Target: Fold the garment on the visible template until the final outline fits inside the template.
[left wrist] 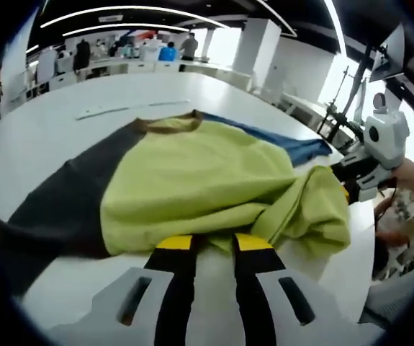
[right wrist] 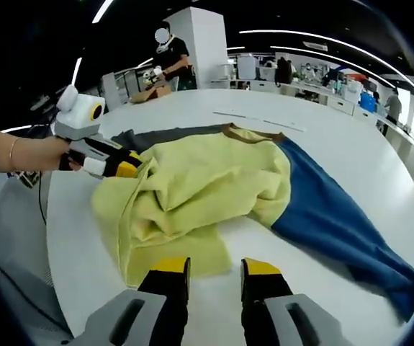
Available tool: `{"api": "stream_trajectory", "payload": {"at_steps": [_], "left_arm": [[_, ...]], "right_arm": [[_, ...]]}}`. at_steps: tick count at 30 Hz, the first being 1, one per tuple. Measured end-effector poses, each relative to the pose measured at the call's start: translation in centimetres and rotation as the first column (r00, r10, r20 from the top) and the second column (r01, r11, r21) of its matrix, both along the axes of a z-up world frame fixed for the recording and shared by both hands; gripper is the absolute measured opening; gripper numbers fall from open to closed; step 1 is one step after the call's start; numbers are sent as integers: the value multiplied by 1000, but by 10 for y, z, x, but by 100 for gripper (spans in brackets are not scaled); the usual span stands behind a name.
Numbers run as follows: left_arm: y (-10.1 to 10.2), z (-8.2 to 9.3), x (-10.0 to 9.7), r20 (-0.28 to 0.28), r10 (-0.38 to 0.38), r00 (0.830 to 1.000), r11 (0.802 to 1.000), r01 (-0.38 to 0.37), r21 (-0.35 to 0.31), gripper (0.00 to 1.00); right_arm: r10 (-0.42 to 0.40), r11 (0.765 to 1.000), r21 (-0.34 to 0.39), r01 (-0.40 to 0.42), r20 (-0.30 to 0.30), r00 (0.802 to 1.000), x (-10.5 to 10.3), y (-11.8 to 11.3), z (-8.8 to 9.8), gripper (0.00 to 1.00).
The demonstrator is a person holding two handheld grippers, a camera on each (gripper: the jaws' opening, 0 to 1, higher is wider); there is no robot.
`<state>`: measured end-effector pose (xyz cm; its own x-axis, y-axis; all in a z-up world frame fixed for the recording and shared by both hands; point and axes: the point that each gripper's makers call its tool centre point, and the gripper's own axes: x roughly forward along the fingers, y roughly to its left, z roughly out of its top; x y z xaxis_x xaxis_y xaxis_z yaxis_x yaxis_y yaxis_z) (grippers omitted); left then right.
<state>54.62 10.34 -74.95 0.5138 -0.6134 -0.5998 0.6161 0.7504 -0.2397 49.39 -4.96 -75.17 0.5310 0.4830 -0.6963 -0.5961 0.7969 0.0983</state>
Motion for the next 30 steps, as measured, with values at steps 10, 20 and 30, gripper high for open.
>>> {"api": "stream_trajectory", "payload": {"at_steps": [10, 20, 30], "left_arm": [[2, -2, -2, 42, -85, 995, 989, 79, 126, 8], [-1, -3, -1, 77, -145, 986, 973, 128, 194, 0], [11, 7, -10, 102, -158, 982, 960, 129, 248, 0]], "right_arm": [[38, 998, -55, -38, 1, 999, 0, -1, -3, 10], [15, 998, -62, -16, -9, 1000, 7, -4, -4, 0], [14, 997, -72, -14, 0, 1000, 4, -3, 1, 0]]}}
